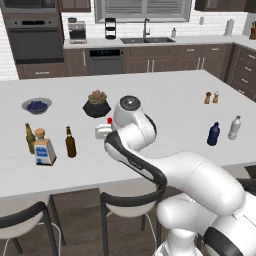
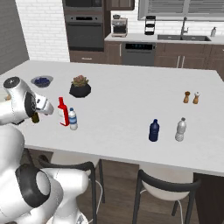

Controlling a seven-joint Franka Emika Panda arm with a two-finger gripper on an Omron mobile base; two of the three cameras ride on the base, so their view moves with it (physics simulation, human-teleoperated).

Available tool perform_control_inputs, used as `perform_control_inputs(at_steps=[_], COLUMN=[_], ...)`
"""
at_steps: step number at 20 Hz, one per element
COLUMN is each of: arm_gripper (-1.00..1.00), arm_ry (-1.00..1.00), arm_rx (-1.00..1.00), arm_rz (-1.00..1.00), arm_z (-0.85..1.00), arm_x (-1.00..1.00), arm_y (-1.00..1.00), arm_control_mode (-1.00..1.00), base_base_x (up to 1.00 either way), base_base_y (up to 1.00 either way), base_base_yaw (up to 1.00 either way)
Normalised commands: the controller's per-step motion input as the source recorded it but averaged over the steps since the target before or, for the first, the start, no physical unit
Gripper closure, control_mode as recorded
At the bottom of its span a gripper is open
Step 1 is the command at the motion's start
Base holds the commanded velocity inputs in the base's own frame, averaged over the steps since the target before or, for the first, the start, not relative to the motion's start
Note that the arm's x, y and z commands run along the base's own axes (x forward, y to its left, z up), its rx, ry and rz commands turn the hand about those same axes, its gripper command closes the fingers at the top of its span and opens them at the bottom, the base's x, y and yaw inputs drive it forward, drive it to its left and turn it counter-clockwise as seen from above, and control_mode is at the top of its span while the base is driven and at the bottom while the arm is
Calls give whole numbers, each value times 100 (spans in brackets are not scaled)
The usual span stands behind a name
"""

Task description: Move the plastic bottles in the middle to the plastics group, and the glass bottles in the middle to the glass group.

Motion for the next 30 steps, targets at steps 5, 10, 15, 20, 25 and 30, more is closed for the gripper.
perform_control_inputs(at_steps=[5, 10, 15, 20, 25, 30], arm_gripper=[-100, -100, -100, -100, -100, -100], arm_ry=[3, 0, 0, 6, 19, 20], arm_rx=[0, 0, 0, 0, -1, 0], arm_rz=[7, 12, 9, 14, 29, 28], arm_z=[35, 29, 6, -9, -10, 1], arm_x=[-29, -16, 0, 22, 76, 55], arm_y=[-71, -75, -76, -30, -7, 0], arm_control_mode=[-100, -100, -100, -100, -100, -100], base_base_x=[0, 0, 0, 0, 0, 0], base_base_y=[0, 0, 0, 0, 0, 0], base_base_yaw=[0, 0, 0, 0, 0, 0])
